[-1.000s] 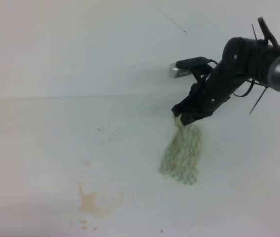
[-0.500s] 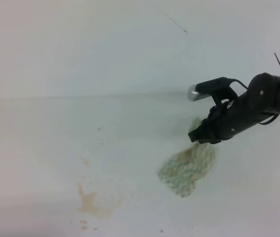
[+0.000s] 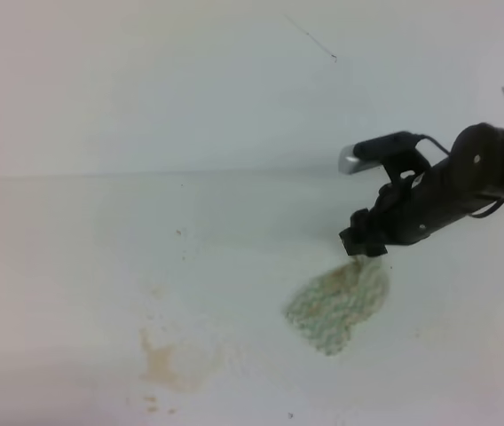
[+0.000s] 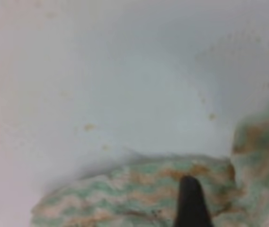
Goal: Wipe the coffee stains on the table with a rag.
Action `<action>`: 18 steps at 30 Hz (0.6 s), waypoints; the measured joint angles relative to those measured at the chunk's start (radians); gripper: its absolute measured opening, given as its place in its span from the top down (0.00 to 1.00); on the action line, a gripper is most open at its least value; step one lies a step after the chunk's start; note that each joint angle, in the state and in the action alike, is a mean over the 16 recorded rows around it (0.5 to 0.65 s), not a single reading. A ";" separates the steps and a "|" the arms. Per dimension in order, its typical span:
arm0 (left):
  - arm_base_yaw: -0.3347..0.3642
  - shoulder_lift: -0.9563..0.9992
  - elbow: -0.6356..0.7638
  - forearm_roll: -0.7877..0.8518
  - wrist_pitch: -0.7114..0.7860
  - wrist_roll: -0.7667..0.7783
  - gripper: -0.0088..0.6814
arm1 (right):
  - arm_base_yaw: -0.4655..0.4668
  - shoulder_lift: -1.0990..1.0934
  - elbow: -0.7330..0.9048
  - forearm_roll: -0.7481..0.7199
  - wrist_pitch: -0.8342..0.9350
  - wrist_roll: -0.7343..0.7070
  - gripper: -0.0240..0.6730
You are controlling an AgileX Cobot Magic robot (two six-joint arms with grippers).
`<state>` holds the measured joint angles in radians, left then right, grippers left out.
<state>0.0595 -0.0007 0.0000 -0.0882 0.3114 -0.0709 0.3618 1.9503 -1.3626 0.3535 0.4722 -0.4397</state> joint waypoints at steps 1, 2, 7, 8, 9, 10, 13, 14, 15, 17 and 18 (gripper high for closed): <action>0.000 0.000 0.000 0.000 0.000 0.000 0.99 | 0.000 -0.017 0.000 -0.001 0.001 0.000 0.37; 0.000 0.000 0.000 0.000 0.000 0.000 0.99 | 0.000 -0.036 0.000 -0.002 0.003 0.001 0.33; 0.000 0.000 0.000 0.000 0.000 0.000 0.99 | 0.000 -0.162 0.000 -0.030 0.034 0.002 0.32; 0.000 0.000 0.000 0.000 0.000 0.000 0.99 | 0.000 -0.193 0.000 -0.041 0.046 0.002 0.36; 0.000 0.000 0.000 0.000 0.000 0.000 0.99 | 0.000 -0.224 0.000 -0.054 0.060 0.003 0.41; 0.000 0.000 0.000 0.000 0.000 0.000 0.99 | 0.000 -0.256 0.000 -0.069 0.075 0.004 0.46; 0.000 0.000 0.000 0.000 0.000 0.000 0.99 | 0.000 -0.354 0.001 -0.120 0.129 0.016 0.59; 0.000 0.000 0.000 0.000 0.000 0.000 0.99 | 0.000 -0.388 0.004 -0.138 0.149 0.022 0.64; 0.000 0.000 0.000 0.000 0.000 0.000 0.99 | 0.000 -0.422 0.009 -0.156 0.167 0.028 0.68; 0.000 0.000 0.000 0.000 0.000 0.000 0.99 | 0.000 -0.492 0.027 -0.190 0.199 0.044 0.77; 0.000 0.000 0.000 0.000 0.000 0.000 0.99 | 0.000 -0.529 0.040 -0.207 0.214 0.052 0.82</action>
<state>0.0595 -0.0007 0.0000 -0.0882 0.3114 -0.0709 0.3618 1.4218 -1.3229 0.1465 0.6864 -0.3879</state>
